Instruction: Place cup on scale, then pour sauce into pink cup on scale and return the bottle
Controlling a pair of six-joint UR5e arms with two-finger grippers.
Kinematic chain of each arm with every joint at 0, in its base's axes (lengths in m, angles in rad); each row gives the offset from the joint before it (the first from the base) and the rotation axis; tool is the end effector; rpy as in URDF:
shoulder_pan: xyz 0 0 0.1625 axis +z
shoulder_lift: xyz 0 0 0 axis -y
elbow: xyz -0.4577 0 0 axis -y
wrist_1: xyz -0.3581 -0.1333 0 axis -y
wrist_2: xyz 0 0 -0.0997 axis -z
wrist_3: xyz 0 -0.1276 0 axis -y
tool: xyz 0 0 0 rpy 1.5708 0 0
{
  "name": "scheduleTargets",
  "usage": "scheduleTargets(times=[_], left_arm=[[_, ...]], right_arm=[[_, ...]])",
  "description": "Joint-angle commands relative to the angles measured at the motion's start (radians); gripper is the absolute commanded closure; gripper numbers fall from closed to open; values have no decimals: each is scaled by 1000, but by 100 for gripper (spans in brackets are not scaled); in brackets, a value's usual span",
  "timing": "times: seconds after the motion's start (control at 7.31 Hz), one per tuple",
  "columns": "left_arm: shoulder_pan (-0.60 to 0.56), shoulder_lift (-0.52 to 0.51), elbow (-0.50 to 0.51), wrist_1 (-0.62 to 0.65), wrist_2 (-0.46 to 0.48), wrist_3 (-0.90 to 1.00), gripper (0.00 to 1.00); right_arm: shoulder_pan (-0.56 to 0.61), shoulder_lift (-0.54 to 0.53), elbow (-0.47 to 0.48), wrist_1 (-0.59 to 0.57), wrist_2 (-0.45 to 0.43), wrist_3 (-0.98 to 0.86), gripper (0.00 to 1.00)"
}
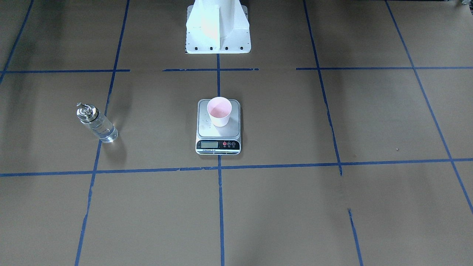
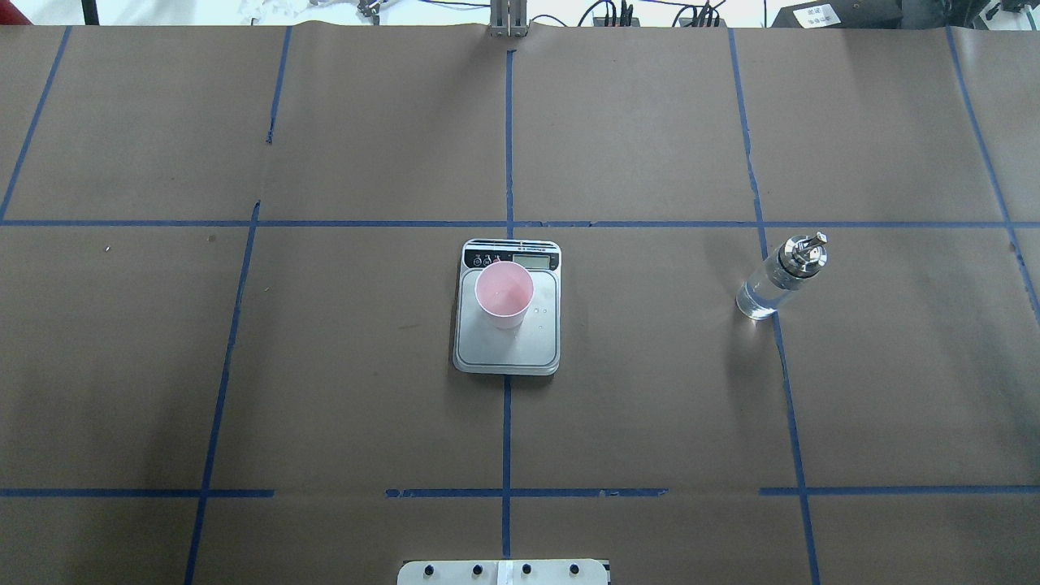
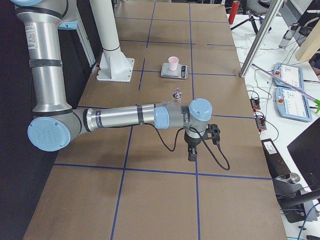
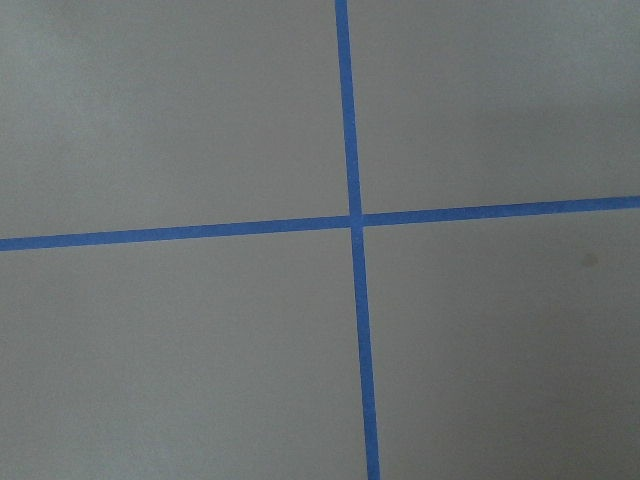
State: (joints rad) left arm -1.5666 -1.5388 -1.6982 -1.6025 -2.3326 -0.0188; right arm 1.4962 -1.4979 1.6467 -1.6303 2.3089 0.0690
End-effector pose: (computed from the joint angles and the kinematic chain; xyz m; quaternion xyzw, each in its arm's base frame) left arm -0.0433 -0.4526 0.6648 0.0547 0.3717 0.0168 0.9266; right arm 0.0104 -0.4974 0.6510 0.0157 -0.3624 -0.0187 0.9317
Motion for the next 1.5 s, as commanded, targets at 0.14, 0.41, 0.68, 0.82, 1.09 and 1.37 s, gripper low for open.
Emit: scheduleTargets(times=[0.14, 0.41, 0.68, 0.82, 1.09, 1.37], left_arm=[[-1, 2, -6, 6, -1, 0, 0], [0, 5, 2, 9, -2, 0, 0], [0, 3, 8, 9, -4, 0, 0], [2, 2, 8, 7, -4, 2, 0], [2, -1, -4, 10, -10, 2, 0], [2, -4, 5, 7, -11, 2, 0]], right_arm=[[1, 1, -2, 0, -2, 0, 0], [-1, 1, -2, 1, -2, 2, 0], [-1, 1, -4, 1, -3, 5, 0], [-1, 1, -5, 1, -3, 11, 0], [-1, 2, -4, 1, -3, 11, 0], [1, 5, -4, 3, -3, 11, 0]])
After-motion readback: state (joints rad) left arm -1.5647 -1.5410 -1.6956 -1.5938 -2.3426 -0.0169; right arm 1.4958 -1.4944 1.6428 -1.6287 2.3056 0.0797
